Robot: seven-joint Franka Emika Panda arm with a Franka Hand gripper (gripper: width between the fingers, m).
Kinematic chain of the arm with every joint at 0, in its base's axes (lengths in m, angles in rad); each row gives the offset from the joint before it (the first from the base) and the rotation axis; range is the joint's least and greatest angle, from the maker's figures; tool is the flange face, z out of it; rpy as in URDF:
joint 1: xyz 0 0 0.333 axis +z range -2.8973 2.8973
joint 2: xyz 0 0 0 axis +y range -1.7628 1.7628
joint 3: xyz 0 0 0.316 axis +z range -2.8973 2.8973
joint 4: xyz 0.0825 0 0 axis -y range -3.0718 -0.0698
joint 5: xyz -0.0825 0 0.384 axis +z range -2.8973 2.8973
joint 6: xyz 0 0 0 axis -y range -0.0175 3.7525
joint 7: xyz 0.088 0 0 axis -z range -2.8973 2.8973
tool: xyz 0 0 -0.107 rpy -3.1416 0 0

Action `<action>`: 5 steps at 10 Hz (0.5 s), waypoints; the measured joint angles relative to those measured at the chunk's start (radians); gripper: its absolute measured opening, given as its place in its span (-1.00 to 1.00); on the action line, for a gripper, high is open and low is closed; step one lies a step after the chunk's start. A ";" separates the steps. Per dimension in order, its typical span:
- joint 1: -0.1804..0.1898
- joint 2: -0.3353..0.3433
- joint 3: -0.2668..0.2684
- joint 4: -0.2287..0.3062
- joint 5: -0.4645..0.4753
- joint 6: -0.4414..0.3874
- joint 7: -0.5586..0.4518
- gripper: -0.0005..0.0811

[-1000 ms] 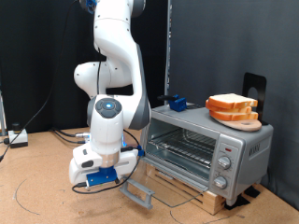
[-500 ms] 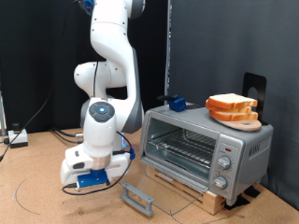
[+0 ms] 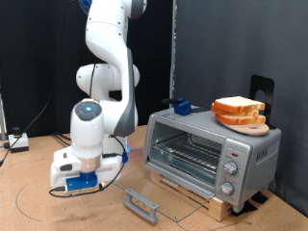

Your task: Make a piece of toast with the oven

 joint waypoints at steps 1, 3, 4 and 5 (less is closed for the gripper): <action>0.001 0.001 -0.002 -0.002 -0.029 0.000 0.022 0.99; -0.005 -0.035 0.005 0.001 0.061 -0.083 -0.134 0.99; -0.015 -0.073 0.008 0.002 0.145 -0.136 -0.273 0.99; -0.026 -0.112 0.008 0.003 0.227 -0.189 -0.410 0.99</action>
